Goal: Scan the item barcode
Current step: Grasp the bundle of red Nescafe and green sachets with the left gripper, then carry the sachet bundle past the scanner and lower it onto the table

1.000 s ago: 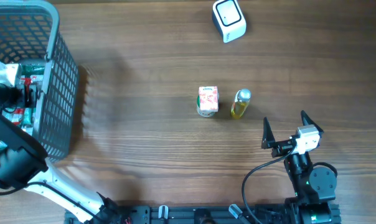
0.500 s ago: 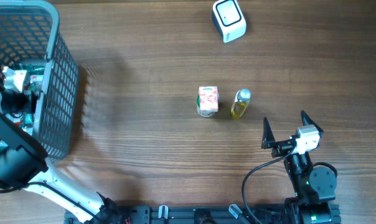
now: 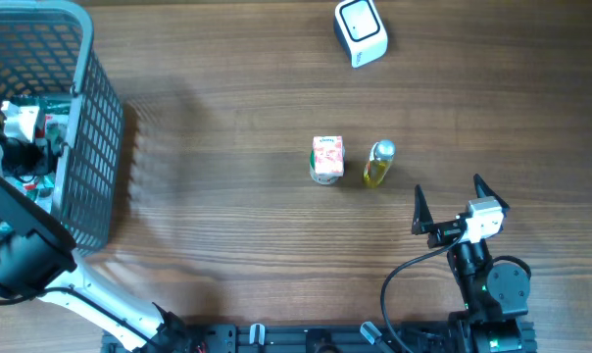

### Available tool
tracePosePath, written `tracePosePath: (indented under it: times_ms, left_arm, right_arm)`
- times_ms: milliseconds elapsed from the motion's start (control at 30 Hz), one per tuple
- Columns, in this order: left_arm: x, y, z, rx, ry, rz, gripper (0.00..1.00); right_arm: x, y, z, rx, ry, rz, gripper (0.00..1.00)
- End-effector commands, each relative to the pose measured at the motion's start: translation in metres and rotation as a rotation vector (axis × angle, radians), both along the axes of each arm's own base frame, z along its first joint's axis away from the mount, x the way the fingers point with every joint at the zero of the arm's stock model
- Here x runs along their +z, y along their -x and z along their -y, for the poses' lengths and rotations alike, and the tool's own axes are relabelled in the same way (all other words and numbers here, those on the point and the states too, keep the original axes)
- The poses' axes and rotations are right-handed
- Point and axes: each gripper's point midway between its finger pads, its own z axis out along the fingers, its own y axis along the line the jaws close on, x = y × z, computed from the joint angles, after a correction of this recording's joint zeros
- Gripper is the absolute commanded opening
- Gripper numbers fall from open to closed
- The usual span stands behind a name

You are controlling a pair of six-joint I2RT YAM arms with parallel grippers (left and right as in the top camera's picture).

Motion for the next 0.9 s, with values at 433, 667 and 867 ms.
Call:
tracePosePath:
  times_ms: [433,667,867]
  left_arm:
    - [0.351,-0.031,0.071,-0.098,-0.571,0.768,0.11]
    - [0.455,-0.004,0.183,-0.223,-0.458,1.149,0.09]
    - [0.428,-0.006,0.262,-0.179,-0.04,1.12,0.08]
  right_arm:
    - [0.0,0.0,-0.003,0.017,-0.019,-0.002,1.0]
    - [0.0,0.0,-0.003,0.017,-0.02,-0.002,1.0]
    - [0.0,0.0,-0.003,0.017,-0.019,-0.002,1.0]
